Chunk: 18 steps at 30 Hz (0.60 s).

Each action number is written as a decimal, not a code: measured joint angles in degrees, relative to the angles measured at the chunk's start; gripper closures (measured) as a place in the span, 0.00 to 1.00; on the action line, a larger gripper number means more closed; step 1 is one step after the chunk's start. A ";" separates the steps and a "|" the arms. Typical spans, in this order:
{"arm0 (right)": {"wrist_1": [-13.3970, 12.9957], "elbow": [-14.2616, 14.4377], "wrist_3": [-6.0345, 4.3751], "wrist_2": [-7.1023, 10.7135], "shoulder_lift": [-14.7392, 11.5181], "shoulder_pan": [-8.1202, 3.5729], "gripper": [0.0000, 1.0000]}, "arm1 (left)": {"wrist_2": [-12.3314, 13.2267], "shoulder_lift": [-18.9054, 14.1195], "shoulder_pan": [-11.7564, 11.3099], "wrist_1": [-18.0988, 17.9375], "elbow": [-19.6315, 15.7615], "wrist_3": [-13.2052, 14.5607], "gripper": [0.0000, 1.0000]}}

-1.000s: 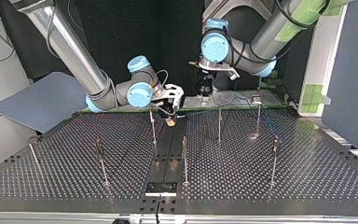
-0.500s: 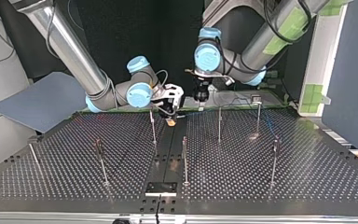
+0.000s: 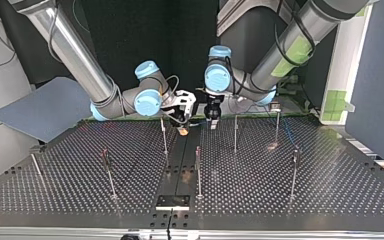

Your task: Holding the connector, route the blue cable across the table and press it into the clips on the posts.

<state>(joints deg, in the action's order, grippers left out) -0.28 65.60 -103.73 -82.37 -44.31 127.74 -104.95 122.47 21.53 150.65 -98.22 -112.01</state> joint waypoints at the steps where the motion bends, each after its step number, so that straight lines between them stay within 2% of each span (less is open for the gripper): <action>1: -0.01 0.00 -0.01 0.03 0.01 -0.01 1.00 | 0.07 0.42 -0.03 -0.01 0.44 -0.03 0.00; 13: -0.08 0.01 -0.17 0.81 0.02 -0.01 1.00 | -0.44 1.41 -0.27 0.63 2.10 0.04 0.00; 14: -0.08 0.01 -0.17 0.83 0.02 -0.01 1.00 | -0.79 1.40 -0.20 0.63 2.12 0.16 0.12; 15: -0.08 0.02 -0.16 0.86 0.02 0.00 1.00 | -1.02 1.40 -0.14 0.63 2.11 0.29 0.12; 16: -0.08 0.02 -0.15 0.89 0.02 0.00 1.00 | -1.21 1.40 -0.09 0.62 2.11 0.46 0.24; 17: -0.08 0.02 -0.14 1.00 0.02 0.01 1.00 | -1.40 1.40 -0.03 0.60 2.11 0.67 0.45; 18: -0.08 0.02 -0.14 1.15 0.02 0.01 1.00 | -1.52 1.40 0.00 0.61 2.11 0.80 0.45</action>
<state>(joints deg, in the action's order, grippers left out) -0.36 65.61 -103.88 -81.22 -44.29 127.75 -106.47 123.87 21.53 151.26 -96.11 -111.21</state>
